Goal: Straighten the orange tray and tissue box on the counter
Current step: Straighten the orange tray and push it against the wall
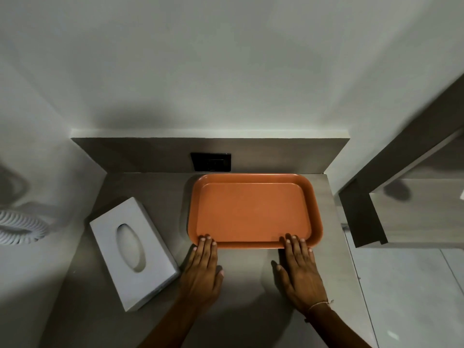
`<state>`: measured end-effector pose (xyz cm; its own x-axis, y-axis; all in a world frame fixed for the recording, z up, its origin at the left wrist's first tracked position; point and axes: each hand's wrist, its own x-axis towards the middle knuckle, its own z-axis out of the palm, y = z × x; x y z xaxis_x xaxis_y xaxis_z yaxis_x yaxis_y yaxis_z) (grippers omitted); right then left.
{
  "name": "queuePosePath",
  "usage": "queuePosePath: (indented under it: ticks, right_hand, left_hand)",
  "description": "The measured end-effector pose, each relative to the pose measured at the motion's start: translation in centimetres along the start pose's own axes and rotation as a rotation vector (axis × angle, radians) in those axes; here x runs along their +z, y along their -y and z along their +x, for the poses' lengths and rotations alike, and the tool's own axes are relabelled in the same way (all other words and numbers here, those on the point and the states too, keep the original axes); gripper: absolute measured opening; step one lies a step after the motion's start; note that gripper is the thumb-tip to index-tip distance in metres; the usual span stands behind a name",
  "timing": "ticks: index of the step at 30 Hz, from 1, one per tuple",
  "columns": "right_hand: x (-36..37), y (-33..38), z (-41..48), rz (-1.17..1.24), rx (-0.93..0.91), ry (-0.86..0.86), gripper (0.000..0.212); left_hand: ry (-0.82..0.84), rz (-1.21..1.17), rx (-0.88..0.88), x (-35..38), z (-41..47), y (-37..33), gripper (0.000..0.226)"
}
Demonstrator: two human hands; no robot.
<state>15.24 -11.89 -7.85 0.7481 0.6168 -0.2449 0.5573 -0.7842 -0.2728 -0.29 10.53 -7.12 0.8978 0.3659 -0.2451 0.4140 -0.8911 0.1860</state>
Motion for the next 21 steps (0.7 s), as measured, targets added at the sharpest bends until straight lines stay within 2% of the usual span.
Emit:
queuePosePath:
  ticks: [11,15,17,21]
  right_hand:
    - [-0.3,-0.2,1.3,-0.012,-0.001,-0.037,0.069]
    - [-0.8,1.7,1.3,0.095,0.039,-0.071,0.072]
    - [-1.2,4.4,1.6,0.183,-0.026,-0.099,0.071]
    - [-1.4,12.3,3.2,0.285,-0.317,-0.071,0.068]
  left_hand:
    - [-0.012,0.042,-0.008,-0.2,1.4,-0.2,0.069]
    - [-0.073,-0.028,-0.002,-1.5,0.9,0.1,0.068]
    - [-0.16,-0.098,-0.054,-2.9,0.3,1.2,0.066]
    - [-0.301,-0.24,-0.227,-5.4,-3.1,6.8,0.064]
